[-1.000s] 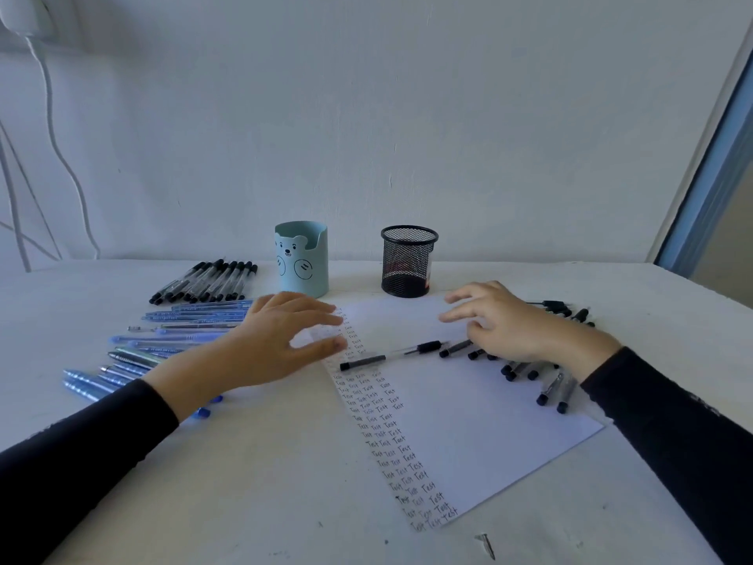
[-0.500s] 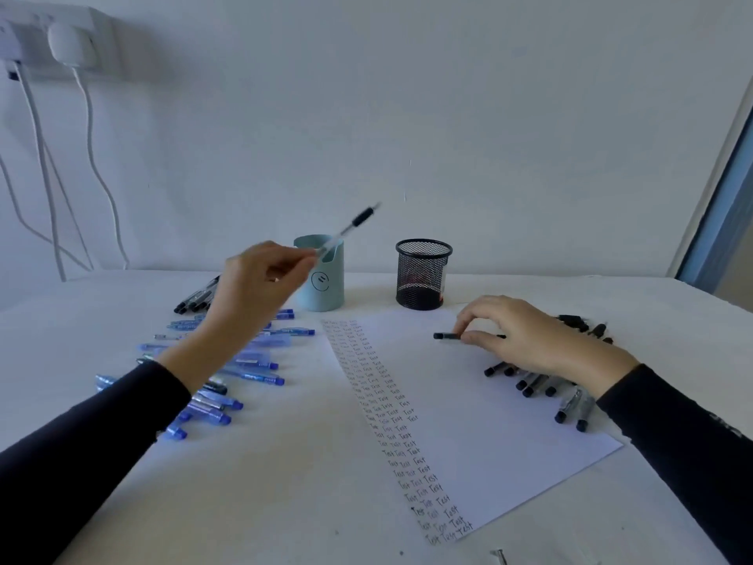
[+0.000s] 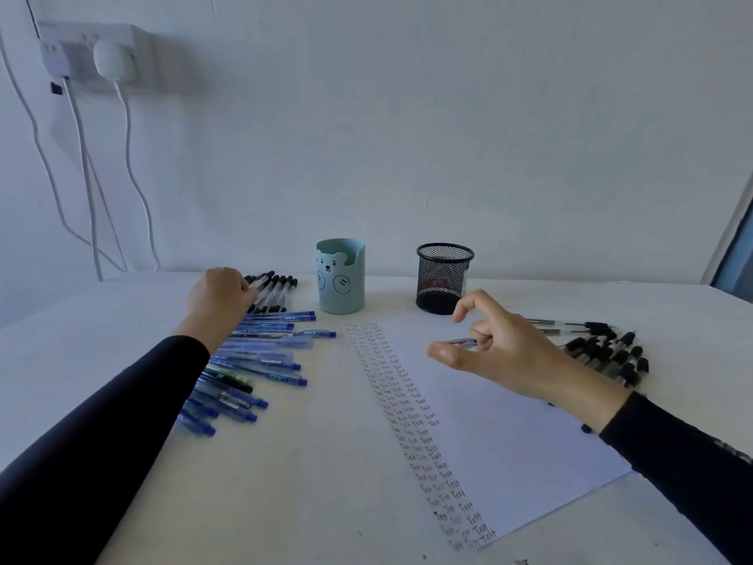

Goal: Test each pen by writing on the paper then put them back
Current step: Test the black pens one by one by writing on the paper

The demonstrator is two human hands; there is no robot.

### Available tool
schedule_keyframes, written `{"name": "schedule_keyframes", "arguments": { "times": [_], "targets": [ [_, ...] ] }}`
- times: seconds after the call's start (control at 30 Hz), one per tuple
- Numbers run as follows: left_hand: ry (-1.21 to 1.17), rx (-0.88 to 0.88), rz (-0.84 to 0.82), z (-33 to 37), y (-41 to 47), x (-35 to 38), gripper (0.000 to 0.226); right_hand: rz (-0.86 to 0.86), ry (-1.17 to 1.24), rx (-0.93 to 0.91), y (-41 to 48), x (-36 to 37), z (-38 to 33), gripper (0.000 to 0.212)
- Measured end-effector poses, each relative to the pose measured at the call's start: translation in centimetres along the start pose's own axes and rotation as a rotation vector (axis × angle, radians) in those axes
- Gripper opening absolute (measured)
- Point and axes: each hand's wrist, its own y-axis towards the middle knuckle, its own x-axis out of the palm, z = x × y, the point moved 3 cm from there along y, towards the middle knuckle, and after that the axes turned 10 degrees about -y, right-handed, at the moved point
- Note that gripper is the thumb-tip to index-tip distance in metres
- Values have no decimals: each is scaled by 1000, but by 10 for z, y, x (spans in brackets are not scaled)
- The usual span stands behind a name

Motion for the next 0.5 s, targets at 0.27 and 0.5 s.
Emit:
{"name": "schedule_keyframes", "arguments": {
  "times": [0.27, 0.5],
  "targets": [
    [-59, 187, -74, 42, -18, -7, 25, -94, 363, -87, 1, -5, -14, 46],
    [-128, 474, -628, 107, -95, 15, 90, -239, 536, 120, -9, 12, -17, 51]
  ]
}}
